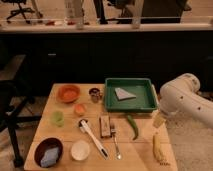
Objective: Place banana in tray
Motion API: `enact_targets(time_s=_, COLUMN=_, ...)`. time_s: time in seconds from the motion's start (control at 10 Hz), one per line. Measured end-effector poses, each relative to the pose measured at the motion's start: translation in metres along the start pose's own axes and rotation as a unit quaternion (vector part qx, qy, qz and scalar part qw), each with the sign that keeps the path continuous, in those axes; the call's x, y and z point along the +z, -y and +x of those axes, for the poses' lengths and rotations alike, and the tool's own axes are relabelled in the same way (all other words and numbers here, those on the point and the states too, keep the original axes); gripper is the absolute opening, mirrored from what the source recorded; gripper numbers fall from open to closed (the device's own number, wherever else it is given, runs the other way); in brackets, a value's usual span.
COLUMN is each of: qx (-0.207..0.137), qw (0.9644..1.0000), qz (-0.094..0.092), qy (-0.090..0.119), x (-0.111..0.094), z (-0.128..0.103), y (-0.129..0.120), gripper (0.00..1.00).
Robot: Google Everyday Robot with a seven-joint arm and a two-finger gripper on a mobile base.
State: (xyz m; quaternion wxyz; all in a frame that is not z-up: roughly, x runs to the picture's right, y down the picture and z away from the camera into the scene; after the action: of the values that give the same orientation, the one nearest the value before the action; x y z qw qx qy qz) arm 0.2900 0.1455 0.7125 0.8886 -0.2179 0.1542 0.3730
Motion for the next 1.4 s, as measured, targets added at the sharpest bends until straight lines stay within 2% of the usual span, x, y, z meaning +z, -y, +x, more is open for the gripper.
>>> enact_targets(time_s=0.3, qx=0.073, qw=0.9972, qz=-0.010, qy=-0.016, x=0.035, z=0.001, y=-0.020, gripper=0.80)
enact_targets(time_s=0.5, qx=0.087, qw=0.9960, qz=-0.011, qy=-0.021, x=0.041, z=0.004, y=-0.023, gripper=0.80)
enact_targets(time_s=0.8, qx=0.086, qw=0.9960, qz=-0.011, qy=-0.020, x=0.041, z=0.002, y=-0.023, gripper=0.80)
enact_targets(time_s=0.9, qx=0.094, qw=0.9953, qz=-0.013, qy=-0.019, x=0.042, z=0.003, y=-0.022, gripper=0.80)
enact_targets(time_s=1.0, qx=0.120, qw=0.9924, qz=-0.016, qy=-0.020, x=0.048, z=0.007, y=-0.020, gripper=0.80)
enact_targets(time_s=1.1, qx=0.156, qw=0.9874, qz=-0.019, qy=-0.021, x=0.053, z=0.011, y=-0.018, gripper=0.80)
enact_targets(time_s=1.2, qx=0.213, qw=0.9764, qz=-0.023, qy=-0.022, x=0.061, z=0.016, y=-0.017, gripper=0.80)
enact_targets(time_s=1.3, qx=0.272, qw=0.9615, qz=-0.028, qy=-0.023, x=0.070, z=0.023, y=-0.016, gripper=0.80)
enact_targets(time_s=1.4, qx=0.301, qw=0.9528, qz=-0.032, qy=-0.023, x=0.074, z=0.028, y=-0.017, gripper=0.80)
